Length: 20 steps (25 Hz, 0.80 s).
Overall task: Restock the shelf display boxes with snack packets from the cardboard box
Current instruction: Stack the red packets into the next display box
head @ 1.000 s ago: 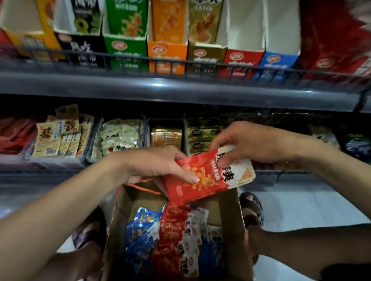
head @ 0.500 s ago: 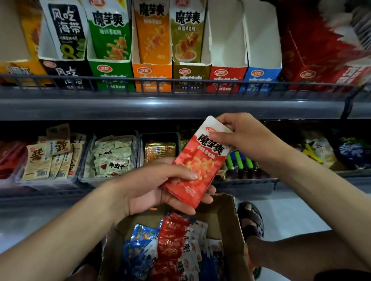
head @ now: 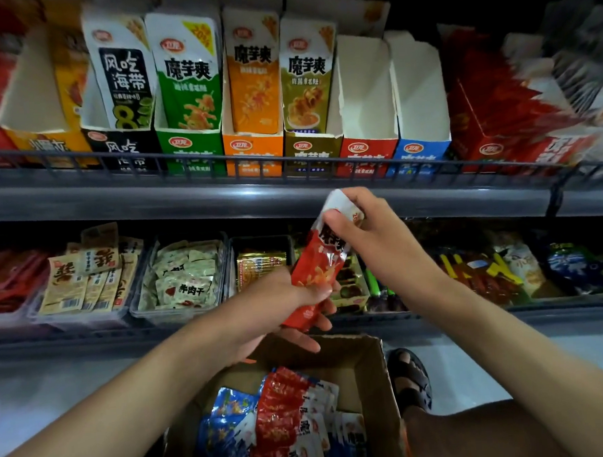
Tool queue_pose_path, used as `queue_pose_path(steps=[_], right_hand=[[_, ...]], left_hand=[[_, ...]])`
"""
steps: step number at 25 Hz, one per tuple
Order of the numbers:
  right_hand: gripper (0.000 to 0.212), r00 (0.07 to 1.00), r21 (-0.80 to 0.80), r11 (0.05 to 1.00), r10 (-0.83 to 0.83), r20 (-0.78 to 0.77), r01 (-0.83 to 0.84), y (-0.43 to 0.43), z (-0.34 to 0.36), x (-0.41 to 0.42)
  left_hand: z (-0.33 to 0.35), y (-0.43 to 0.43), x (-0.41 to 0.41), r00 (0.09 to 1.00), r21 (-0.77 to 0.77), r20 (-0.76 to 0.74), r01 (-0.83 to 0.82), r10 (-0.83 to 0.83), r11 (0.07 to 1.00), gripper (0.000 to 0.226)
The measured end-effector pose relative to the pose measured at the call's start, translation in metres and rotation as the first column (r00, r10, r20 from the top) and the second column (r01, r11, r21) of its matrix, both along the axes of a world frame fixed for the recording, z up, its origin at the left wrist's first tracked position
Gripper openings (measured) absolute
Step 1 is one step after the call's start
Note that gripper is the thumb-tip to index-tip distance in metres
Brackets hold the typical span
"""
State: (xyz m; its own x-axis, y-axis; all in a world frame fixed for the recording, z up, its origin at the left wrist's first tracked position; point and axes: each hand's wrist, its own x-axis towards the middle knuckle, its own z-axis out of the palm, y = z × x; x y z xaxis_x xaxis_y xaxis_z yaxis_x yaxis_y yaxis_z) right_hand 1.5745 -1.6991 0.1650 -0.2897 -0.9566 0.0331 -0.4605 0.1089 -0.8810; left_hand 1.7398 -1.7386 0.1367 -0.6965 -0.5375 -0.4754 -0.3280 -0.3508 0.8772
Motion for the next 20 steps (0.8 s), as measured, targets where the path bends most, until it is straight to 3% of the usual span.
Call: queue_pose_path(steps=[3, 10, 15, 18, 20], right_hand=[[0.027, 0.994, -0.001, 0.999, -0.037, 0.105, 0.037, 0.005, 0.003, 0.016], [0.024, 0.993, -0.126, 0.987, -0.088, 0.074, 0.097, -0.005, 0.002, 0.023], [0.042, 0.991, -0.131, 0.988, -0.074, 0.109, 0.088, -0.004, 0.006, 0.018], [0.063, 0.919, -0.101, 0.987, -0.078, 0.387, 0.126, -0.004, 0.019, -0.001], [0.051, 0.850, -0.063, 0.997, -0.012, 0.527, 0.053, -0.002, 0.028, -0.017]], left_hand=[[-0.004, -0.002, -0.008, 0.994, -0.307, 0.107, 0.012, 0.022, 0.952, 0.020], [0.002, -0.009, -0.015, 0.993, -0.412, 0.086, -0.036, 0.078, 0.911, 0.016], [0.010, -0.013, -0.018, 0.997, -0.367, 0.066, -0.010, 0.037, 0.930, 0.020], [0.029, -0.021, -0.014, 0.996, -0.189, -0.079, 0.029, -0.044, 0.982, 0.021], [0.042, -0.029, -0.010, 0.977, -0.095, -0.149, 0.140, -0.153, 0.986, 0.025]])
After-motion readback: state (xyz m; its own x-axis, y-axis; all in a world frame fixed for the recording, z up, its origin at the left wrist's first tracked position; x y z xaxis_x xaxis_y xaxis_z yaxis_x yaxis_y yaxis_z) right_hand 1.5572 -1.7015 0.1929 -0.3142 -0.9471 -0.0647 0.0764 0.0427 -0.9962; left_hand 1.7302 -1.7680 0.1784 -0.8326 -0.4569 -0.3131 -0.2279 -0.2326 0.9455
